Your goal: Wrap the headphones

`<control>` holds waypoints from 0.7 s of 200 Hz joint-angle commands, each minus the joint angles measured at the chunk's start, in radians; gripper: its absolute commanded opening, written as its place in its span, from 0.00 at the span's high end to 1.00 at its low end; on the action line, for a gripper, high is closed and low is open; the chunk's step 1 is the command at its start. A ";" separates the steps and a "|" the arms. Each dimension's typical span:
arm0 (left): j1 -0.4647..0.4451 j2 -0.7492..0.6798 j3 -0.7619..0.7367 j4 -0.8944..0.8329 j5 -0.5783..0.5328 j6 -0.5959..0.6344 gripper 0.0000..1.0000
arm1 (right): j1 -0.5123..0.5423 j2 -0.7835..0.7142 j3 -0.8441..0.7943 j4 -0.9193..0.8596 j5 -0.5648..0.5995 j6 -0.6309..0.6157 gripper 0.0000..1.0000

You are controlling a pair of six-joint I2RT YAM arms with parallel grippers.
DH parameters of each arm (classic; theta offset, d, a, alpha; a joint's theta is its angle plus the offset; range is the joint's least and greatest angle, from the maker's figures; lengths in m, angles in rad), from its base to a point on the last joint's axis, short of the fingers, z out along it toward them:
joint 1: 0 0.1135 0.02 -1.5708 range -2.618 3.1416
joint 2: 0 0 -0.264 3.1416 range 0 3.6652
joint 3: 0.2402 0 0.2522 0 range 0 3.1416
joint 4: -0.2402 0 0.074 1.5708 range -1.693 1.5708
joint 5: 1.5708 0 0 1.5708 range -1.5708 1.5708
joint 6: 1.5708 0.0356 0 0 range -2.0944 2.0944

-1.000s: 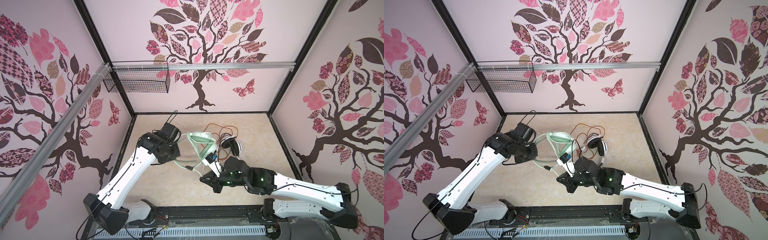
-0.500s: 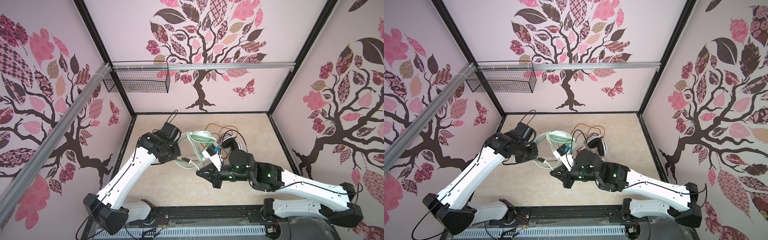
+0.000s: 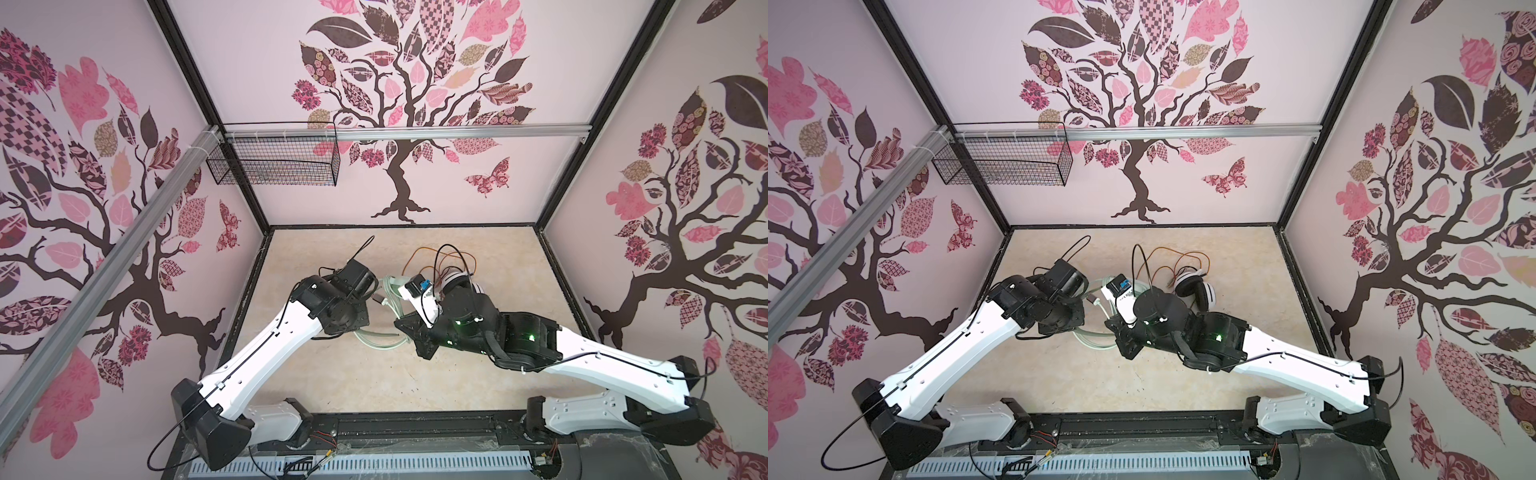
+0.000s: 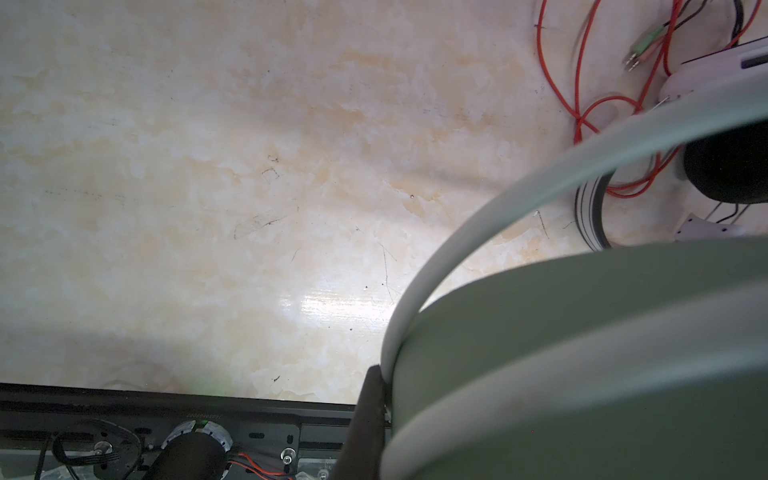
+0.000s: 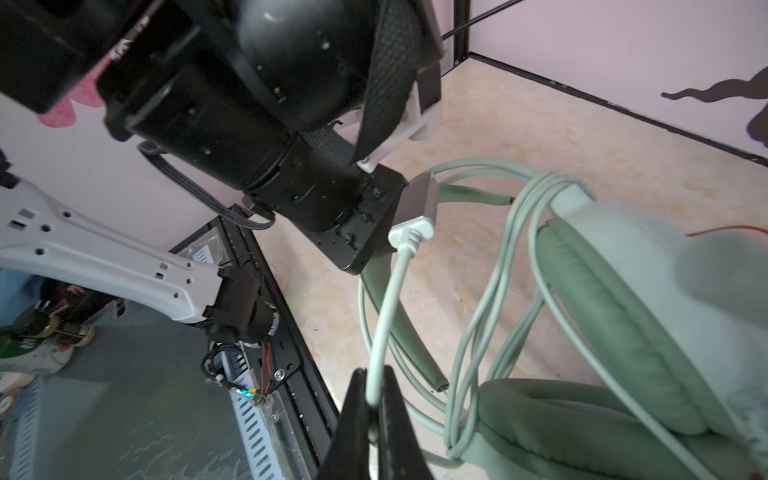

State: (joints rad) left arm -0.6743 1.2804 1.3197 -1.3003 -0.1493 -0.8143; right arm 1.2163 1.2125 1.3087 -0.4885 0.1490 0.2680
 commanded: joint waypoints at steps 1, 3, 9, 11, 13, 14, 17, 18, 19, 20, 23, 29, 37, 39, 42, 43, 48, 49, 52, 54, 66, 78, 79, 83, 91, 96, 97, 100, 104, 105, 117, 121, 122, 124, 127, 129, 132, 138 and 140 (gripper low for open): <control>-0.005 -0.046 -0.030 0.064 0.007 -0.032 1.00 | 0.006 0.011 0.003 0.085 0.124 -0.016 1.00; -0.005 -0.047 -0.032 0.065 0.008 -0.032 1.00 | 0.006 0.010 -0.002 0.095 0.128 -0.016 1.00; -0.005 -0.050 -0.034 0.065 0.013 -0.034 1.00 | 0.006 0.009 -0.019 0.126 0.143 -0.012 1.00; -0.005 -0.051 -0.037 0.066 0.014 -0.034 1.00 | 0.006 0.009 -0.024 0.137 0.147 -0.011 1.00; -0.005 -0.050 -0.039 0.066 0.015 -0.034 1.00 | 0.006 0.009 -0.030 0.145 0.153 -0.007 1.00; -0.005 -0.052 -0.039 0.066 0.016 -0.034 1.00 | 0.006 0.010 -0.033 0.150 0.155 -0.006 1.00; -0.006 -0.053 -0.041 0.068 0.016 -0.034 1.00 | 0.007 0.011 -0.039 0.163 0.159 -0.004 1.00; -0.006 -0.053 -0.042 0.067 0.017 -0.034 1.00 | 0.006 0.012 -0.041 0.165 0.160 -0.004 1.00; -0.007 -0.054 -0.041 0.067 0.017 -0.034 1.00 | 0.006 0.013 -0.042 0.168 0.160 -0.003 1.00; -0.007 -0.054 -0.041 0.067 0.017 -0.034 1.00 | 0.006 0.014 -0.042 0.170 0.161 -0.004 1.00; -0.006 -0.056 -0.040 0.066 0.017 -0.034 1.00 | 0.006 0.017 -0.044 0.179 0.162 -0.003 1.00; -0.006 -0.057 -0.042 0.067 0.017 -0.033 1.00 | 0.006 0.027 -0.044 0.189 0.163 0.007 1.00; -0.006 -0.060 -0.041 0.067 0.018 -0.033 1.00 | 0.006 0.045 -0.037 0.194 0.170 0.028 1.00; -0.007 -0.061 -0.041 0.067 0.018 -0.033 1.00 | 0.006 0.050 -0.034 0.194 0.173 0.034 1.00; -0.006 -0.061 -0.041 0.066 0.018 -0.032 1.00 | 0.006 0.059 -0.030 0.193 0.180 0.041 1.00; -0.006 -0.062 -0.041 0.066 0.018 -0.032 1.00 | 0.006 0.061 -0.029 0.192 0.182 0.043 1.00; -0.006 -0.062 -0.043 0.067 0.019 -0.031 1.00 | 0.006 0.076 -0.023 0.188 0.192 0.059 1.00; -0.006 -0.062 -0.043 0.067 0.019 -0.031 1.00 | 0.007 0.080 -0.020 0.187 0.195 0.062 1.00; -0.006 -0.061 -0.041 0.066 0.021 -0.031 1.00 | 0.006 0.089 -0.015 0.184 0.201 0.070 1.00; -0.006 -0.062 -0.041 0.068 0.022 -0.030 1.00 | 0.006 0.096 -0.011 0.183 0.207 0.075 1.00; -0.007 -0.062 -0.041 0.070 0.028 -0.028 1.00 | 0.006 0.123 -0.002 0.186 0.234 0.104 1.00; -0.006 -0.062 -0.039 0.073 0.034 -0.028 1.00 | 0.006 0.142 -0.006 0.199 0.266 0.132 1.00; -0.006 -0.062 -0.039 0.074 0.036 -0.028 1.00 | 0.006 0.144 -0.006 0.200 0.269 0.134 1.00; -0.006 -0.062 -0.038 0.074 0.038 -0.028 1.00 | 0.006 0.147 -0.006 0.204 0.280 0.141 1.00; -0.006 -0.062 -0.038 0.076 0.040 -0.027 1.00 | 0.006 0.156 -0.009 0.213 0.308 0.158 1.00; -0.008 -0.062 -0.039 0.076 0.042 -0.027 1.00 | 0.007 0.161 -0.011 0.220 0.322 0.166 1.00; -0.008 -0.061 -0.038 0.077 0.042 -0.027 1.00 | 0.006 0.161 -0.011 0.222 0.325 0.168 1.00; -0.007 -0.062 -0.038 0.077 0.042 -0.027 1.00 | 0.006 0.165 -0.011 0.224 0.331 0.172 1.00; -0.007 -0.062 -0.038 0.076 0.042 -0.027 1.00 | 0.006 0.168 -0.008 0.226 0.341 0.177 1.00; -0.007 -0.062 -0.038 0.076 0.043 -0.027 1.00 | 0.006 0.169 -0.007 0.226 0.345 0.179 1.00; -0.007 -0.062 -0.038 0.079 0.048 -0.026 1.00 | 0.006 0.186 -0.001 0.232 0.367 0.193 1.00; -0.007 -0.062 -0.039 0.080 0.049 -0.025 1.00 | 0.006 0.192 0.001 0.234 0.368 0.195 0.99; -0.008 -0.062 -0.039 0.079 0.049 -0.025 1.00 | 0.007 0.193 0.001 0.234 0.368 0.195 0.99; -0.008 -0.062 -0.039 0.080 0.049 -0.024 1.00 | 0.007 0.197 0.004 0.235 0.368 0.195 0.99; -0.008 -0.063 -0.038 0.081 0.051 -0.026 1.00 | 0.006 0.201 0.007 0.235 0.368 0.196 0.98; -0.008 -0.063 -0.038 0.081 0.050 -0.025 1.00 | 0.007 0.204 0.009 0.235 0.368 0.197 0.98; -0.007 -0.062 -0.039 0.082 0.052 -0.025 1.00 | 0.006 0.210 0.012 0.234 0.367 0.199 0.98; -0.008 -0.063 -0.040 0.083 0.053 -0.023 1.00 | 0.006 0.219 0.019 0.232 0.368 0.203 0.97; -0.008 -0.062 -0.040 0.085 0.055 -0.023 1.00 | 0.006 0.223 0.023 0.230 0.369 0.204 0.97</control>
State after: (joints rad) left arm -0.6750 1.2430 1.2919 -1.2842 -0.1318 -0.8345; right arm 1.2171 1.3869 1.2709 -0.2905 0.4606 0.4313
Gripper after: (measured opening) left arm 0.064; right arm 0.062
